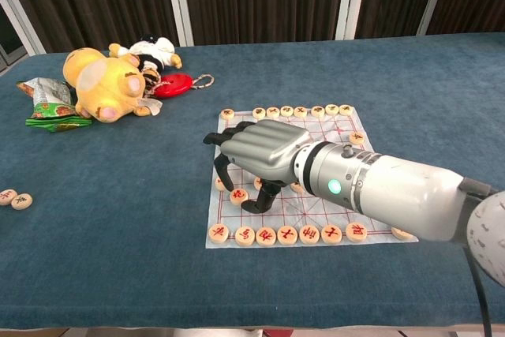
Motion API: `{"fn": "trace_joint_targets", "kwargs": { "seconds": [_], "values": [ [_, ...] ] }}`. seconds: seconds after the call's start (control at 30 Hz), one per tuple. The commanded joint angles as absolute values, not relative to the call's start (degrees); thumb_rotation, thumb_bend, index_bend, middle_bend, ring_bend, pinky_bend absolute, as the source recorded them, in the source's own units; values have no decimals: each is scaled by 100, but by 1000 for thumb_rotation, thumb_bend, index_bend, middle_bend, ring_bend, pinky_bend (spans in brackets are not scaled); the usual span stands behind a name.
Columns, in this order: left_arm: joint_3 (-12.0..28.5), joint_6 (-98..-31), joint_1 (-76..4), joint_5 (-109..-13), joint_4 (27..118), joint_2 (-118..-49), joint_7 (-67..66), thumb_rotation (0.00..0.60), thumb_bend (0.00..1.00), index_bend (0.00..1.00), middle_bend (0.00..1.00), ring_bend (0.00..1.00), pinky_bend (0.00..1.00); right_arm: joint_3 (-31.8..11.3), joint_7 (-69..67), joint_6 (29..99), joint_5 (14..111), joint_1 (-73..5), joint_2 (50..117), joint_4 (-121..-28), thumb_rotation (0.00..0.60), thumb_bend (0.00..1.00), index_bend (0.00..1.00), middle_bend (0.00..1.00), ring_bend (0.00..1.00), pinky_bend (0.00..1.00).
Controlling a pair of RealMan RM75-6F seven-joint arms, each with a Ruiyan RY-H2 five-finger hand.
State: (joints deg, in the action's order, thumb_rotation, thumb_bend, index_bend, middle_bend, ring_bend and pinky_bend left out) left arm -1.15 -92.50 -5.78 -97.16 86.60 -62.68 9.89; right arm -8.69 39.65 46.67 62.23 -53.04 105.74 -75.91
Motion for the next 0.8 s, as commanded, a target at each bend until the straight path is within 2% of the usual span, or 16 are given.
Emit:
{"fn": "trace_joint_targets", "kwargs": {
  "seconds": [0.03, 0.33, 0.6, 0.8],
  "values": [
    [-112, -9248, -577, -9713, 8664, -6267, 979, 600, 402, 0, 0, 0, 7, -856, 4011, 4668, 6148, -5326, 10581, -7588, 600, 467, 577, 63, 0, 0],
    [-99, -9328, -545, -9731, 8668, -6245, 1007, 600, 402, 0, 0, 0, 6, -813, 4152, 4717, 5965, -5397, 10581, -7629, 600, 468, 583, 64, 0, 0],
    [-86, -9326, -535, -9702, 8675, -6235, 1011, 600, 402, 0, 0, 0, 7, -774, 4157, 4766, 5933, -5436, 10621, -7585, 600, 468, 653, 93, 0, 0],
    [-77, -9319, -532, -9690, 8669, -6236, 1002, 600, 401, 0, 0, 0, 6, -685, 4112, 4928, 6107, -5372, 10423, -7805, 600, 469, 665, 96, 0, 0]
  ]
}}
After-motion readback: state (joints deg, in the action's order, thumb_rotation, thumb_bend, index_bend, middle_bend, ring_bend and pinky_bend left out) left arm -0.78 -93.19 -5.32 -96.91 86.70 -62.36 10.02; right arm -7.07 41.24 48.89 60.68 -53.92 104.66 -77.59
